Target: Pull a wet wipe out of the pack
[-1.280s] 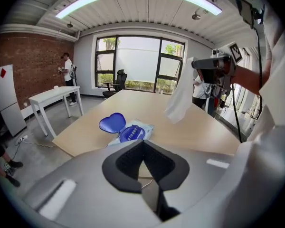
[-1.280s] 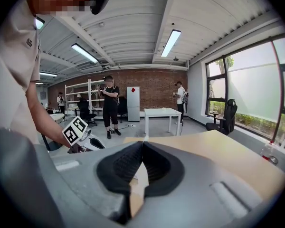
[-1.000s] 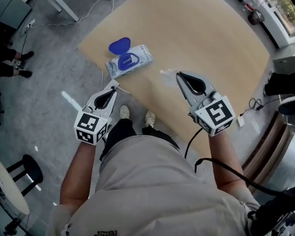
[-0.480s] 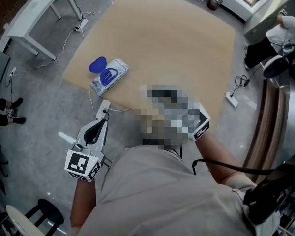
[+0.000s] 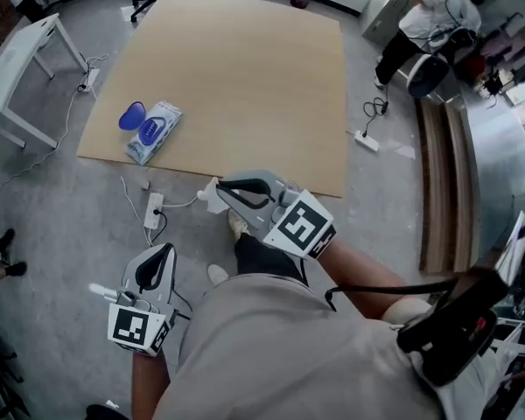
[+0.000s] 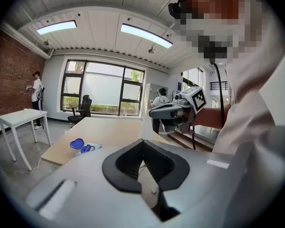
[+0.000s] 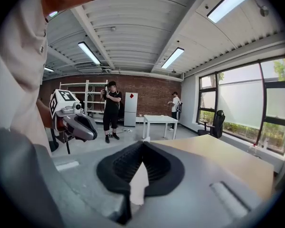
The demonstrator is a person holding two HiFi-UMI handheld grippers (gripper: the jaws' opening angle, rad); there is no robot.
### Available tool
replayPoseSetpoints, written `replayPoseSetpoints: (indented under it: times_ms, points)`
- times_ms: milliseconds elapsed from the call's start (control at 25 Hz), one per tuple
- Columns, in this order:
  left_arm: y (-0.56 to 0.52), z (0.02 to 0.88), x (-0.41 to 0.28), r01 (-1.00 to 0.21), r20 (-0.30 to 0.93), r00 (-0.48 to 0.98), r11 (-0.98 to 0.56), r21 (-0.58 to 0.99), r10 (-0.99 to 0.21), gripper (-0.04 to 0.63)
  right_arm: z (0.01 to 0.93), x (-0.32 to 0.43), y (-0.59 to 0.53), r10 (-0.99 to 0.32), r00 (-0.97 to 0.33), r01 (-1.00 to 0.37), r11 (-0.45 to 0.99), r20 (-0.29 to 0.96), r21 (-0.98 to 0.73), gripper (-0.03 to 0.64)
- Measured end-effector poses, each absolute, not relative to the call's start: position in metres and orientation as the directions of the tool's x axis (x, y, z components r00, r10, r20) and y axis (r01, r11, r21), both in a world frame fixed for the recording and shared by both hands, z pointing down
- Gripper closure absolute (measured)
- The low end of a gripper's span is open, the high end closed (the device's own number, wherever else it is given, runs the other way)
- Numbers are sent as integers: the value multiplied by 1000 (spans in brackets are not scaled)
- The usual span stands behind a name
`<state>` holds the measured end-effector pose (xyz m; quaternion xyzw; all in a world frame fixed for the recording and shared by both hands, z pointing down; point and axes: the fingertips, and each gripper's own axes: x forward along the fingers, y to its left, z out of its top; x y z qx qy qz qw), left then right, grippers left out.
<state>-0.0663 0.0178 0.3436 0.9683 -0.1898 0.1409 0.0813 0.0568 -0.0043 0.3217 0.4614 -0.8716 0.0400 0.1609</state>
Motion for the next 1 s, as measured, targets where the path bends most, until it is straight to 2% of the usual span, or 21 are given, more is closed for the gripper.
replayPoseSetpoints:
  times_ms: [280,440,800,1000]
  points:
    - [83,326,-57,-346,300,905,-933,102,-303,589,297,46,70,-785,-544,-801,591,297,95,614]
    - [101,322,-38,-362,296,899,-928,90,-322,589,291,54,93,-771,-570,-785,613,284,91,614]
    - [184,291,48,-404,271,887,-912,64,-374,589,282,118,190,-738,-626,-743,663,252,95,614]
    - [233,294,63,-447,292,866,-891,85,-406,589,293,143,231,-719,-650,-727,683,246,74,615]
